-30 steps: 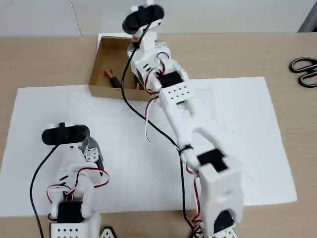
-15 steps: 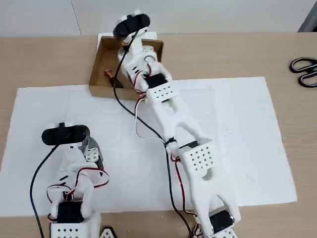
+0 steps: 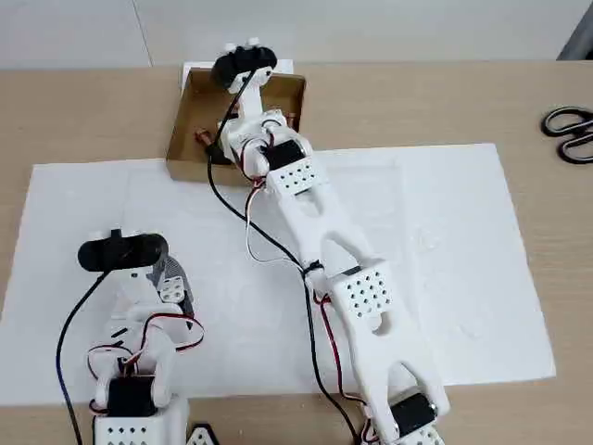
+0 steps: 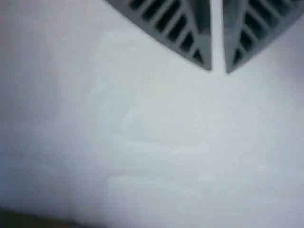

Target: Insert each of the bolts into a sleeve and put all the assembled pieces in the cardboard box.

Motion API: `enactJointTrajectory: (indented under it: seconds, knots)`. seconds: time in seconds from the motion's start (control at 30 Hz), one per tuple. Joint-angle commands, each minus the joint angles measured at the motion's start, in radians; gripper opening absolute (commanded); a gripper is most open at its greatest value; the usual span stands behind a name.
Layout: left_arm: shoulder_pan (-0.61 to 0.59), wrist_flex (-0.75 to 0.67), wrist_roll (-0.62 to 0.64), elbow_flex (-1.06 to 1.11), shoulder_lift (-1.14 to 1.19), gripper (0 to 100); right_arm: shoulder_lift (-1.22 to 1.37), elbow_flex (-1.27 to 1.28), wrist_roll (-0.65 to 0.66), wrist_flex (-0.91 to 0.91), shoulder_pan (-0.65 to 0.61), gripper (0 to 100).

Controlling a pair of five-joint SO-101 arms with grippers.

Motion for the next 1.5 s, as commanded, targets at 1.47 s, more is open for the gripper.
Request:
enactJointTrajectory:
  seconds: [1.47]
  knots:
    - [-0.003, 0.0, 0.006, -0.004, -0.012, 1, -0.067, -0.681, 0.144, 0.898, -0.067, 19.0]
